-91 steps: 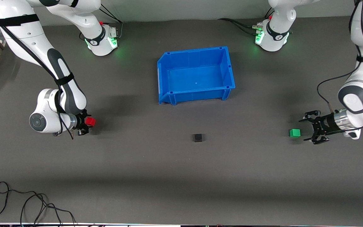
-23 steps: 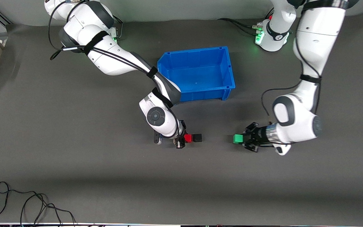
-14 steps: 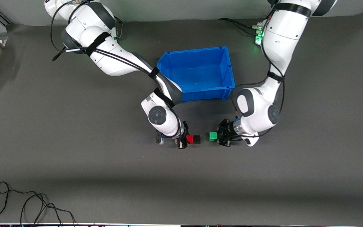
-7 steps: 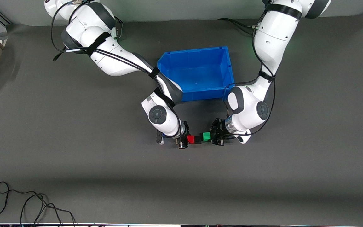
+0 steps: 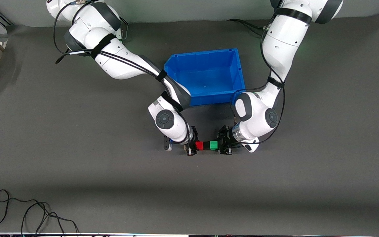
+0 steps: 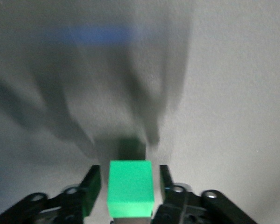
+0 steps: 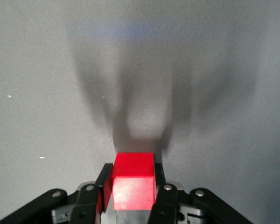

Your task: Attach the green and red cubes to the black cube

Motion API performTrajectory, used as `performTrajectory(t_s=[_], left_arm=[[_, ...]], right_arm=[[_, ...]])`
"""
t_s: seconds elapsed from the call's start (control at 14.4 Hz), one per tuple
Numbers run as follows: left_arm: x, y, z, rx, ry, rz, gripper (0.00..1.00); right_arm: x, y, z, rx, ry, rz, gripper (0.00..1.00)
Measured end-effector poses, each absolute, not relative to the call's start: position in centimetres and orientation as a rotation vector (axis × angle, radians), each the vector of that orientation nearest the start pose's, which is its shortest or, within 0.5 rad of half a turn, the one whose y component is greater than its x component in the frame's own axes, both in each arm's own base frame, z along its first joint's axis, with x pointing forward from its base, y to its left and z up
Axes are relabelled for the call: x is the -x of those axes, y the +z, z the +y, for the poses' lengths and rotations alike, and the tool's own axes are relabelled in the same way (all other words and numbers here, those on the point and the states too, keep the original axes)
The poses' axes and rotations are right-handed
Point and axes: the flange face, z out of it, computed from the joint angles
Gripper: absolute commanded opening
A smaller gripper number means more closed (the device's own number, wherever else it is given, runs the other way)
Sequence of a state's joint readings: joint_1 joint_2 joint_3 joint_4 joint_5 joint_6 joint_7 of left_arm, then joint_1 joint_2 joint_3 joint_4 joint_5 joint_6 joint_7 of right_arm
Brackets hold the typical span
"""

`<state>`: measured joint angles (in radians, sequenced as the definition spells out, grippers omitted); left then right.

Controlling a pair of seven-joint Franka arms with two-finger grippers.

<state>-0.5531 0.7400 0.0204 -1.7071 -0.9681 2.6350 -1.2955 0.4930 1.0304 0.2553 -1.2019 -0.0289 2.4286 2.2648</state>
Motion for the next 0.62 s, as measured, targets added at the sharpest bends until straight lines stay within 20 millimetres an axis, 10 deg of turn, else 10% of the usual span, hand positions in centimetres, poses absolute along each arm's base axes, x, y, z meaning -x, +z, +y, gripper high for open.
performTrajectory(t_s=[0.28,0.62], left_arm=[[-61.2,18.4,-31.5,-1.884,-0.375,1.874,1.00],[-65.2,23.6,-21.3,-1.987,-0.459,1.877,1.00]], right_arm=[[-60.8,18.1,48.5,1.974,0.245,2.114,1.00],[-61.6,19.3,48.2,1.961,0.222,2.099,1.00]])
